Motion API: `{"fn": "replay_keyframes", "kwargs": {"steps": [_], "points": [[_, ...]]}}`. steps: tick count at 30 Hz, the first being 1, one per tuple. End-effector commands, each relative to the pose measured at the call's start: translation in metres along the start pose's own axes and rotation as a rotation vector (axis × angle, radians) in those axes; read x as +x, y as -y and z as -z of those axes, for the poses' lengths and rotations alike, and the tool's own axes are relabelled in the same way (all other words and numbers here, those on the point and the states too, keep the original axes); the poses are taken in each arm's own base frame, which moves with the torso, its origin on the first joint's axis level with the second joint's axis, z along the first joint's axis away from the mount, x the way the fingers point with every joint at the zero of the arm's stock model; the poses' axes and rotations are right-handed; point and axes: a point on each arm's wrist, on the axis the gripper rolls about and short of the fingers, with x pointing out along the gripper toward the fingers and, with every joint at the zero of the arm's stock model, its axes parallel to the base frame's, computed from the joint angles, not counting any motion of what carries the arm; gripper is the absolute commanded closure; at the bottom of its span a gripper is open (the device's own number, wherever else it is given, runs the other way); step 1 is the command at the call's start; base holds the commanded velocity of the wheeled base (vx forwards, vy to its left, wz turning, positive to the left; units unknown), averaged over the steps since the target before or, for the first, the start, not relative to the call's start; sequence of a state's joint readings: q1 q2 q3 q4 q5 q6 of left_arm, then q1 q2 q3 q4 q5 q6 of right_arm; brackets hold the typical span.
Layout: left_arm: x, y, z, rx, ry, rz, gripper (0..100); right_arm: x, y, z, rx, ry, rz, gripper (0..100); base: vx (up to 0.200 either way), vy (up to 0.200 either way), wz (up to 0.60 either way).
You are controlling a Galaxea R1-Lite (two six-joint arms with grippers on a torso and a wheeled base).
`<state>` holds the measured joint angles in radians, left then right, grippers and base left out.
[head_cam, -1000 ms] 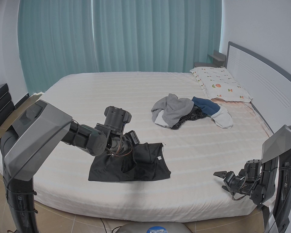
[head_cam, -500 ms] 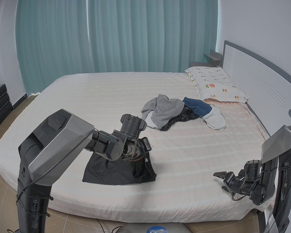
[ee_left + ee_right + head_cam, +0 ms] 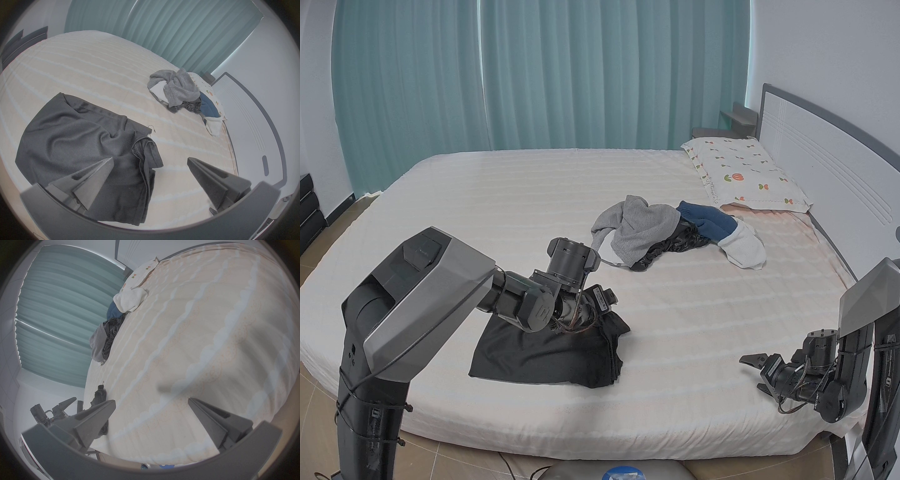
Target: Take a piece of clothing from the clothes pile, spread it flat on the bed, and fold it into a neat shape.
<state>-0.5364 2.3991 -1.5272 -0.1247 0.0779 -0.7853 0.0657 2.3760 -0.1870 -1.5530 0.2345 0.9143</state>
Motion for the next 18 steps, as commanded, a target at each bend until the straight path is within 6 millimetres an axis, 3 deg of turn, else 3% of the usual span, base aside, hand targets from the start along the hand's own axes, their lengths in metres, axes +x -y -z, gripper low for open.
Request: {"fn": "replay_keyframes", "kwargs": {"steps": [1,7,12,13,16,18], "points": [[-0.024,-0.039,-0.030,-0.163,0.057,-0.068,0,0.000,0.000,0.000,-0.010,0.005,-0.007,0,0.000,0.000,0.00],[-0.047,-0.070,-0.016,-0.247,0.014,-0.120,0,0.000,0.000,0.000,-0.009,0.004,-0.006,0,0.000,0.000,0.00],[-0.050,-0.092,-0.016,-0.387,0.061,-0.054,0,0.000,0.000,0.000,-0.011,0.004,-0.006,0,0.000,0.000,0.00],[-0.047,-0.105,-0.014,-0.484,0.050,-0.020,0,0.000,0.000,0.000,-0.016,0.004,-0.006,0,0.000,0.000,0.00],[-0.043,-0.121,-0.007,-0.533,0.014,0.017,0,0.000,0.000,0.000,-0.017,0.004,-0.006,0,0.000,0.000,0.00],[-0.052,-0.126,-0.013,-0.546,0.033,0.059,0,0.000,0.000,0.001,-0.016,0.002,-0.003,0,0.000,0.200,0.00]]}}
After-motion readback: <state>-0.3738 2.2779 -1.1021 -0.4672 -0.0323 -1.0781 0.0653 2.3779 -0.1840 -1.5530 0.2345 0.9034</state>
